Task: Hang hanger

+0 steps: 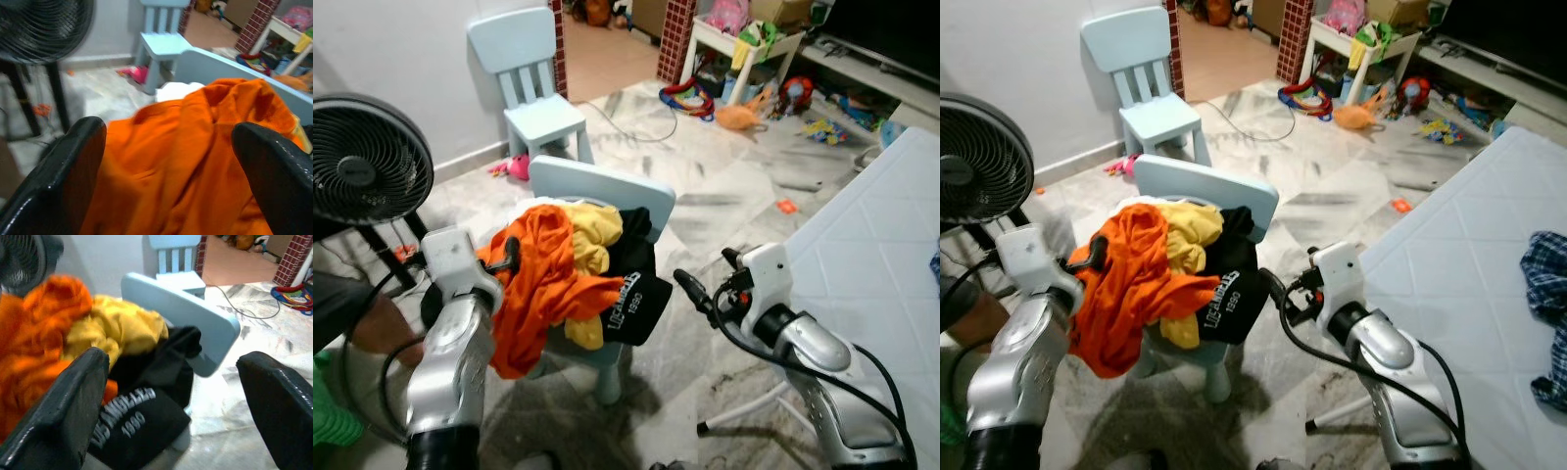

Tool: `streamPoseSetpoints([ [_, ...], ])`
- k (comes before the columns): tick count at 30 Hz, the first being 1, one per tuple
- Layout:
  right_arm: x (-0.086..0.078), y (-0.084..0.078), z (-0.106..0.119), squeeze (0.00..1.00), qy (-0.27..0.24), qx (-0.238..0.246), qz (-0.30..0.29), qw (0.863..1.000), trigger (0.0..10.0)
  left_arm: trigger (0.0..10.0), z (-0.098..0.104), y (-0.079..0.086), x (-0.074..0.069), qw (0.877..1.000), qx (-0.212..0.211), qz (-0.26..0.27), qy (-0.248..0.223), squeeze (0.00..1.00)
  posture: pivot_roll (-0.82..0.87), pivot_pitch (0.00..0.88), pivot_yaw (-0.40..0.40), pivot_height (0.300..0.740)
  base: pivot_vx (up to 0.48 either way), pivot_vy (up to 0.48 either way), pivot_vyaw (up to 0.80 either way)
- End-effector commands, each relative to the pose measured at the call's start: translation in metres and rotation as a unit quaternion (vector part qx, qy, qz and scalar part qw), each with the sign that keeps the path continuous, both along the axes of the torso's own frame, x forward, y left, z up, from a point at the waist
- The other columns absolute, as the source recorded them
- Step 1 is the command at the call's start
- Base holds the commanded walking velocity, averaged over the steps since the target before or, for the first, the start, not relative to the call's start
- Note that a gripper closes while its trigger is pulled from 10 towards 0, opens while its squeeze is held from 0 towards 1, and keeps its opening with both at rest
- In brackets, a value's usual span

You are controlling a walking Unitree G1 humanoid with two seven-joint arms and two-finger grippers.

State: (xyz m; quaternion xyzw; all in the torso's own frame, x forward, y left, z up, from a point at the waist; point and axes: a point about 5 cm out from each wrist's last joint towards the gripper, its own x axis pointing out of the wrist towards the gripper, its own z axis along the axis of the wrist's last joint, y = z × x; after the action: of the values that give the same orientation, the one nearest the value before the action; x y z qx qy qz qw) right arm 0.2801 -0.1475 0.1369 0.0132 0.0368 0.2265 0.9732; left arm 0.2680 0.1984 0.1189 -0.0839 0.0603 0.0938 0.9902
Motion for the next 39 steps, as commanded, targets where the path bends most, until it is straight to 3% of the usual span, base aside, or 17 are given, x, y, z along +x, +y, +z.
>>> streamPoseSetpoints([
  [1,0.004,-0.006,0.015,0.0,-0.018,0.028,-0.026,0.999,10.0,10.0,0.012,-0.007,-0.006,0.999,0.025,-0.012,-0.024,0.0,-0.08,0.087,-0.035,0.74,0.0,0.0,0.0],
  [5,0.009,-0.007,0.024,0.0,-0.016,0.072,-0.043,0.996,10.0,10.0,0.018,-0.018,-0.026,0.996,0.069,-0.026,-0.058,0.0,-0.06,0.064,-0.036,0.74,0.0,0.0,0.0],
  [10,0.008,-0.006,0.016,0.0,-0.009,0.067,-0.039,0.997,10.0,10.0,0.017,-0.025,-0.031,0.995,0.066,-0.037,-0.06,0.0,-0.05,0.05,-0.037,0.74,0.0,0.0,0.0],
  [17,0.009,0.003,0.014,0.0,-0.011,0.052,-0.024,0.998,10.0,10.0,0.021,-0.027,-0.031,0.994,0.07,-0.044,-0.069,0.0,-0.04,0.039,-0.034,0.74,0.0,0.0,0.13],
  [23,0.01,0.004,0.014,0.0,-0.014,0.049,-0.021,0.998,10.0,10.0,0.022,-0.023,-0.029,0.994,0.07,-0.04,-0.071,0.0,-0.04,0.04,-0.036,0.74,0.316,0.0,0.5],
  [39,0.011,0.008,0.011,0.0,-0.011,0.043,-0.016,0.999,10.0,10.0,0.021,-0.025,-0.03,0.994,0.067,-0.043,-0.069,0.0,-0.04,0.04,-0.036,0.74,0.382,0.0,0.0],
])
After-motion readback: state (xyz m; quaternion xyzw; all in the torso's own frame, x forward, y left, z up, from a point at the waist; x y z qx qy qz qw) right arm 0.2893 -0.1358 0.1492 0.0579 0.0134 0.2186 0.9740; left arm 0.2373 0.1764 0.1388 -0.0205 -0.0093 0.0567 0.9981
